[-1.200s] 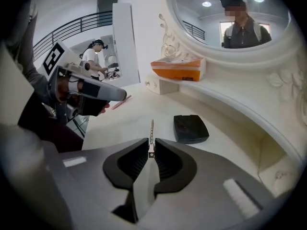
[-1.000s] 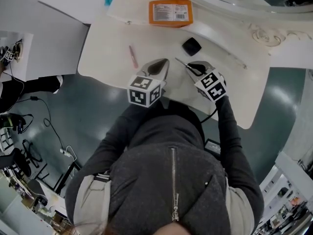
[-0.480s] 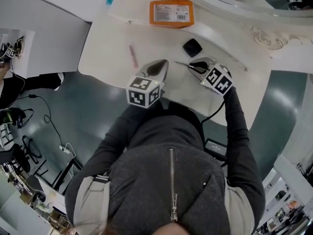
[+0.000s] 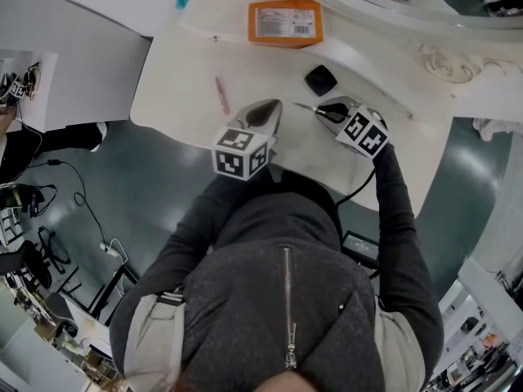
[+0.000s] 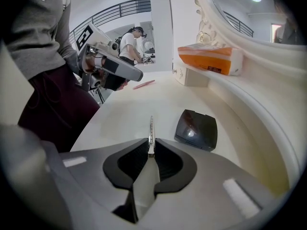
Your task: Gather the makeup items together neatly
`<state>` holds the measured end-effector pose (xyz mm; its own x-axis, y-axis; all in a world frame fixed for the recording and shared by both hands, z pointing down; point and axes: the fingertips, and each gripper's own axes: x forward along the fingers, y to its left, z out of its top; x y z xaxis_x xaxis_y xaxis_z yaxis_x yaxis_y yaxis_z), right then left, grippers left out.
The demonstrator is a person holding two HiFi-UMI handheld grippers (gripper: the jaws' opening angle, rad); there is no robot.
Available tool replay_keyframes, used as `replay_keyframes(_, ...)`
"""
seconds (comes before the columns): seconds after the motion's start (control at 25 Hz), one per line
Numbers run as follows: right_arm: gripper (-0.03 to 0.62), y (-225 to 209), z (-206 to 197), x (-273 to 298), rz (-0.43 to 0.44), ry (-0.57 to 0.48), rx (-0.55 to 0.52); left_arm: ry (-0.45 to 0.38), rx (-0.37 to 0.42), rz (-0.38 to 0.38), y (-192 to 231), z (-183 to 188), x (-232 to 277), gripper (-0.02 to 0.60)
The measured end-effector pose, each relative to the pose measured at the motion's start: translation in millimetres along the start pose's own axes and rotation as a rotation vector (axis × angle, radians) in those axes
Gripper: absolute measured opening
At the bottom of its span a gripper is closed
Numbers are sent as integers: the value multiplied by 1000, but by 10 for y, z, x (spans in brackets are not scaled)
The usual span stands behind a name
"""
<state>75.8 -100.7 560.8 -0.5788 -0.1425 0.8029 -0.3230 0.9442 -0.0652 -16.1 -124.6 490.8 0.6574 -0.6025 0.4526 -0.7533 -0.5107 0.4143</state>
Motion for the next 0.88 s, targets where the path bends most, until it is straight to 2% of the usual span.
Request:
replay_keyframes(0.32,52,-1,-2,5,38,31,-1,-5,-8,9,29,23,-8,11)
replay_keyframes(0.88,54,1,-2,6,28,37,-41,-20,-18,22,63,54,-23,11)
